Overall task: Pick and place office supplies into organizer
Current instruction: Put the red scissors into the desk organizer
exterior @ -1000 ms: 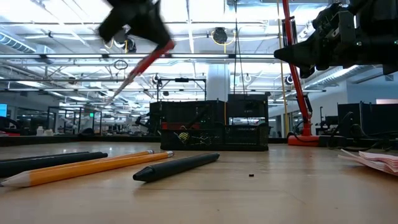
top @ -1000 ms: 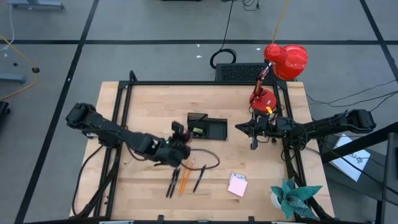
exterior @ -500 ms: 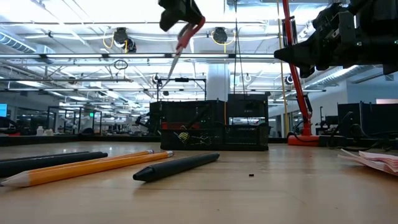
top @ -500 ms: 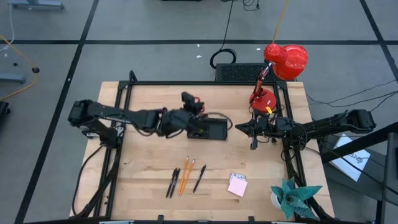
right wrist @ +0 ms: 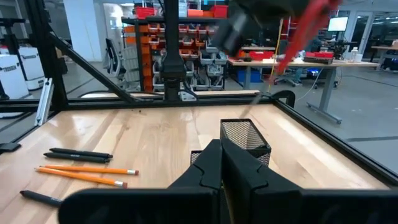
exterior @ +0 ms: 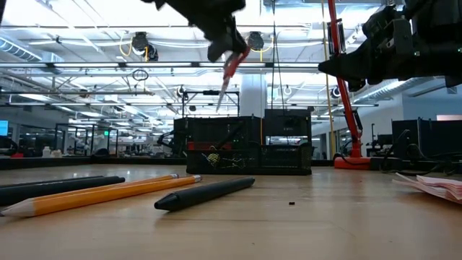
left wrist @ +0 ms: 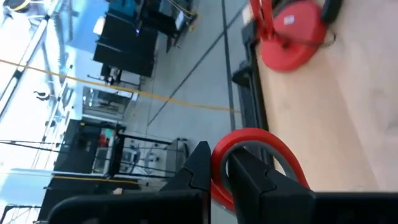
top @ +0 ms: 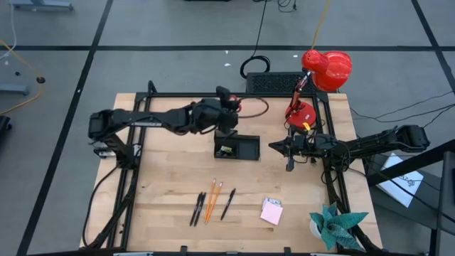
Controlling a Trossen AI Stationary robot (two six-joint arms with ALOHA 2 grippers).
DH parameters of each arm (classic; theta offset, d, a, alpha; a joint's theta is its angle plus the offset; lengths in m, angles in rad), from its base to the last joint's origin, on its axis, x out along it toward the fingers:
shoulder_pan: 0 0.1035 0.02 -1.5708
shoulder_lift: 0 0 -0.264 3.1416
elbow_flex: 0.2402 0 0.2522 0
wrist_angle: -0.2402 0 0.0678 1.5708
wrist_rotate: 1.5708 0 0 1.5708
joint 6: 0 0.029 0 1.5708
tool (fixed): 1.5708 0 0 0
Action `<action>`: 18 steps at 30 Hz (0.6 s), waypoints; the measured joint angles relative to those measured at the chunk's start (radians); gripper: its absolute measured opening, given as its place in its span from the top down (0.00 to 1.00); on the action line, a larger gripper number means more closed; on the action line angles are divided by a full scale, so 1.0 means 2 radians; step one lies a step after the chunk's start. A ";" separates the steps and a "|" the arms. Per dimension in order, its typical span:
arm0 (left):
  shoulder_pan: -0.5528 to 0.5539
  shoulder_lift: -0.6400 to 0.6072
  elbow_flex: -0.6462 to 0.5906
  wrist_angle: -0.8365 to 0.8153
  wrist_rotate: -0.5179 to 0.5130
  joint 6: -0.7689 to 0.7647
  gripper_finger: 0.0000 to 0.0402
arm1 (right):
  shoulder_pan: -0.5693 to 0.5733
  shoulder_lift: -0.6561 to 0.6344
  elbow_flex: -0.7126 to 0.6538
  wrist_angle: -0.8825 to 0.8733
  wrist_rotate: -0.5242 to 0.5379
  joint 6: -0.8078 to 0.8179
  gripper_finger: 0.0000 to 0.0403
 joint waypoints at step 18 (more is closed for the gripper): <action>-0.037 0.096 0.000 0.045 -0.058 0.069 0.93 | -0.001 0.000 0.000 -0.005 0.000 -0.032 1.00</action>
